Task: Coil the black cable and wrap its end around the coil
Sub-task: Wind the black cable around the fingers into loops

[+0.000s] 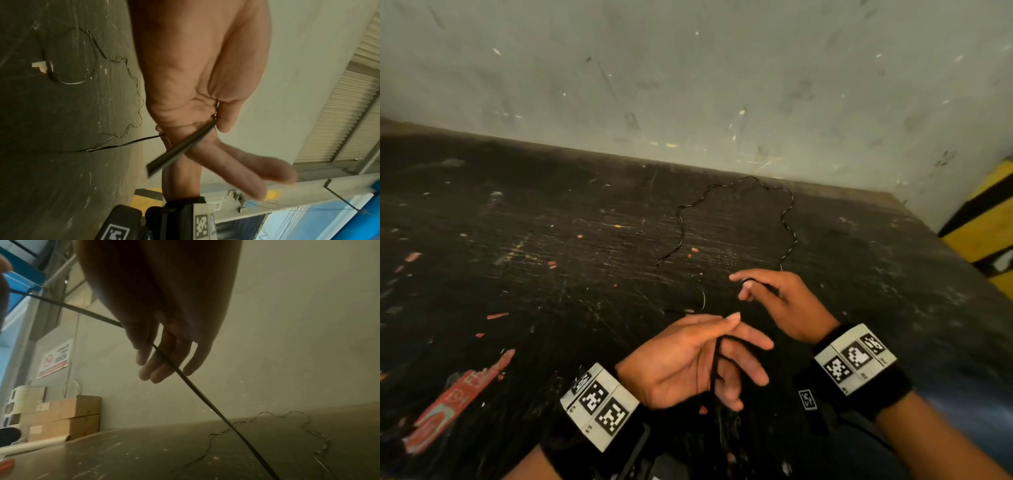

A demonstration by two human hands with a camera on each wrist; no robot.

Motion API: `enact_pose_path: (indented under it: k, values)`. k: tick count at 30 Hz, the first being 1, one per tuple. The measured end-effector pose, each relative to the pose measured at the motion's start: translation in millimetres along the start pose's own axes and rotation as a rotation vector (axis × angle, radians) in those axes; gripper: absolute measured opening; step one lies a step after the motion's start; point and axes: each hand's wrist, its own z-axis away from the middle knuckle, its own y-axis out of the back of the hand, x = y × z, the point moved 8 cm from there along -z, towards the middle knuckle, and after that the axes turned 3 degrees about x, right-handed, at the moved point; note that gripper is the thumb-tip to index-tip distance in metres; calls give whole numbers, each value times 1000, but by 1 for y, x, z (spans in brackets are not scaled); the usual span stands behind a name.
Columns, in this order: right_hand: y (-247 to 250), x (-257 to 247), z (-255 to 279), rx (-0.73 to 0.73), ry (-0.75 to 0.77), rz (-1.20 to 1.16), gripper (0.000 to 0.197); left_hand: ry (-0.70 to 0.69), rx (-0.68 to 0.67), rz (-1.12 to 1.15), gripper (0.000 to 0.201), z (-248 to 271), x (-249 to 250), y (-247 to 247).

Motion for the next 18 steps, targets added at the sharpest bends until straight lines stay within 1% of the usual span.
enact_pose_path:
  k: [4, 6, 8, 11, 15, 16, 18]
  values:
    - [-3, -4, 9, 11, -35, -14, 25, -2, -44, 6, 42, 8, -11, -7]
    - [-10, -9, 12, -23, -38, -10, 24, -43, -46, 25, 40, 13, -9, -7]
    - [-18, -14, 16, -51, -14, 11, 22, -115, -27, 42, 39, 16, 0, -2]
    - [-40, -22, 27, -94, -9, 36, 22, -252, 62, 43, 38, 18, 21, 10]
    - [-70, -37, 41, -131, -57, 78, 38, -356, 173, 12, 40, 20, 43, 30]
    - [-77, -44, 44, -153, -64, 95, 35, -370, 210, 4, 40, 20, 47, 36]
    - [-88, -59, 51, -223, -74, 106, 20, -386, 275, -25, 41, 20, 52, 47]
